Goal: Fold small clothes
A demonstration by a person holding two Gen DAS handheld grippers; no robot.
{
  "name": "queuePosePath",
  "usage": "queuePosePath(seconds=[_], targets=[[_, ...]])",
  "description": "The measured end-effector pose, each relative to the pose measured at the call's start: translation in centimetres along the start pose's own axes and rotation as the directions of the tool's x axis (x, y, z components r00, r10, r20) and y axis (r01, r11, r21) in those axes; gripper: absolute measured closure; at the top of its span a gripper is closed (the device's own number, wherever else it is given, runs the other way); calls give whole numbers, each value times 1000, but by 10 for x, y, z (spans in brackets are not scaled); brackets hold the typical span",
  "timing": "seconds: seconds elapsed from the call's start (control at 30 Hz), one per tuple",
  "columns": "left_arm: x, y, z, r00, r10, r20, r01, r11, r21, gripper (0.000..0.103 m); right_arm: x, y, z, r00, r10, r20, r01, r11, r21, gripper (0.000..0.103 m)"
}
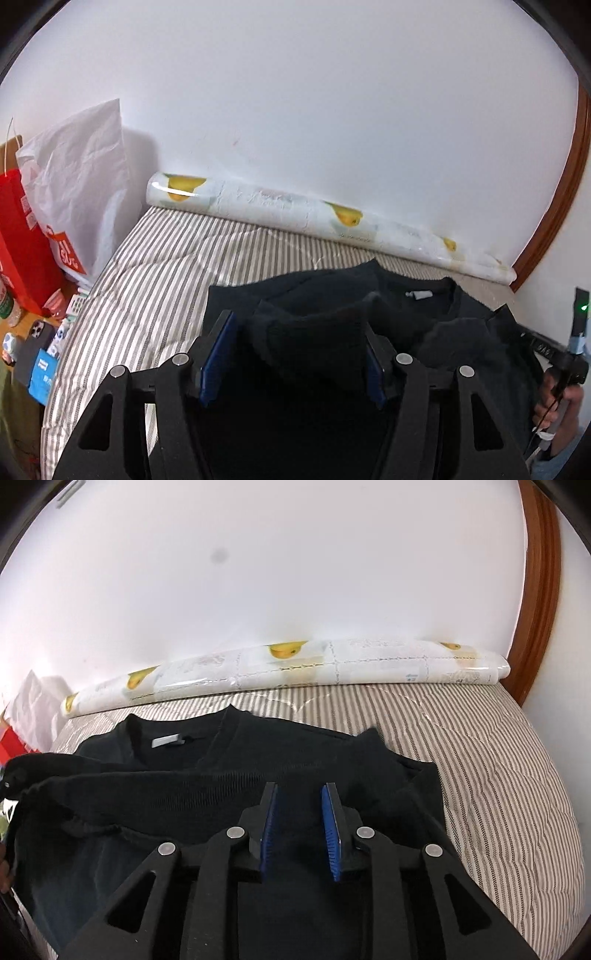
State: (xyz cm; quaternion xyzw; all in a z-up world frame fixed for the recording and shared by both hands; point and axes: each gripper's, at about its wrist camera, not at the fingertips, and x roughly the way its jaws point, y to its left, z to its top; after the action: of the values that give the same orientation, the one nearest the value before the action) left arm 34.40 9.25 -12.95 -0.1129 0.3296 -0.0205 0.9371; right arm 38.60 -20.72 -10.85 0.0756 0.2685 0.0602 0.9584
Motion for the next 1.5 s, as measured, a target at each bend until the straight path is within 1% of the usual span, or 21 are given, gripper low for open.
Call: queuePosePath(seconds=[0.07, 0.17, 0.23, 0.33, 0.53, 0.63, 0.73, 0.83, 0.9, 1.0, 1.07, 1.17, 1.27, 1.37, 1.43, 1.5], targets=[[-6, 0, 2, 1000, -1, 29, 0, 1000, 12, 44, 6, -3, -2, 1000, -7, -21, 7, 1000, 2, 79], [-16, 5, 5, 997, -17, 71, 17, 1000, -2, 40, 17, -10, -6, 998, -25, -63, 26, 999, 19, 79], [-18, 8, 5, 998, -13, 62, 13, 1000, 1, 40, 22, -14, -8, 996, -22, -89, 25, 999, 30, 79], [-18, 12, 3, 999, 15, 50, -15, 1000, 11, 40, 20, -13, -7, 995, -41, -93, 42, 999, 11, 79], [-29, 27, -1, 998, 33, 59, -31, 999, -32, 40, 12, -16, -11, 992, -84, -94, 82, 996, -27, 79], [-33, 35, -1, 998, 45, 54, -43, 998, -43, 40, 4, -23, -13, 986, -143, -89, 140, 989, -40, 79], [-37, 40, -6, 997, 69, 36, -67, 997, -46, 40, -6, -32, -19, 984, -155, -90, 152, 988, -34, 79], [-45, 45, -14, 997, 76, 22, -75, 996, -49, 40, -21, -38, -28, 984, -156, -85, 153, 988, -35, 78], [-52, 48, -20, 996, 83, 11, -82, 995, -47, 40, -33, -40, -37, 985, -151, -81, 148, 988, -39, 73], [-64, 53, -32, 996, 89, -4, -89, 995, -47, 40, -55, -42, -51, 990, -133, -55, 131, 990, -42, 63], [-70, 58, -43, 995, 97, -34, -99, 994, -54, 40, -72, -47, -63, 991, -129, -40, 128, 991, -38, 49], [-76, 65, -61, 992, 98, -74, -103, 993, -58, 40, -88, -58, -79, 992, -116, -42, 116, 993, -7, 42], [-77, 72, -79, 989, 81, -127, -90, 993, -71, 40, -95, -69, -95, 993, -97, -71, 99, 995, 15, 39], [-74, 77, -96, 983, 81, -164, -94, 992, -78, 40, -98, -78, -113, 989, -113, -92, 116, 993, 23, 39], [-70, 81, -104, 981, 71, -181, -88, 992, -87, 40, -100, -84, -125, 990, -101, -97, 105, 994, 36, 38], [-64, 84, -108, 980, 59, -191, -80, 992, -103, 40, -101, -88, -130, 992, -82, -91, 88, 994, 58, 38]])
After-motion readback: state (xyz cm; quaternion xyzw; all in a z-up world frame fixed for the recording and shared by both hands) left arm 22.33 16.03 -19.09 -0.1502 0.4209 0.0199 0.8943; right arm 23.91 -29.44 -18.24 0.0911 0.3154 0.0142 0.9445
